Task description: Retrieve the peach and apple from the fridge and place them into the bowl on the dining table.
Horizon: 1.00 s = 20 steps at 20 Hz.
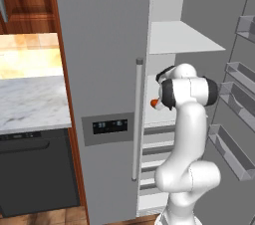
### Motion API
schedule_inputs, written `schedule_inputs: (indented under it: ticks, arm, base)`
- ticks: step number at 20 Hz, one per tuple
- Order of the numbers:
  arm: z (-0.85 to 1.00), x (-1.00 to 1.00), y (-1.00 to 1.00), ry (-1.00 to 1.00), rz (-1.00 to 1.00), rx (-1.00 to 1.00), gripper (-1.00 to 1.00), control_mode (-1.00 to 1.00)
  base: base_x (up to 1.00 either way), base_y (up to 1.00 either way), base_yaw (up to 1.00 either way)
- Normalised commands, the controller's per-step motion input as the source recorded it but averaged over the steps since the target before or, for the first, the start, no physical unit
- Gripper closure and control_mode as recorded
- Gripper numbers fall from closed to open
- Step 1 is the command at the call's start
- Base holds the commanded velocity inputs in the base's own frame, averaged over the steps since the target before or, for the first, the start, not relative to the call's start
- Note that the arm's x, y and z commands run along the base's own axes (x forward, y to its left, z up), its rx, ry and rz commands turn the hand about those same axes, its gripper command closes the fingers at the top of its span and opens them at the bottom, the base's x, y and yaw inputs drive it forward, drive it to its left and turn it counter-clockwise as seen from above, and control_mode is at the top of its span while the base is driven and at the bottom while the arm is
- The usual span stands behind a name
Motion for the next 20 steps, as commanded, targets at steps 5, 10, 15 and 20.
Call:
schedule_inputs:
  ticks: [5, 10, 15, 20]
  arm:
    - [-0.52, -0.01, 0.27, -0.01, 0.05, -0.06, 1.00, -1.00]
    - [-0.51, -0.13, 0.46, -0.09, 0.02, -0.11, 1.00, -1.00]
    - [0.04, -0.88, 0.03, -0.20, 0.00, -0.03, 1.00, -1.00]
    - [0.33, -1.00, -0.03, -0.20, -0.02, 0.00, 1.00, -1.00]
  base:
    - [0.00, 0.00, 0.00]
    - [0.00, 0.00, 0.00]
    - [0.00, 0.00, 0.00]
    - [0.00, 0.00, 0.00]
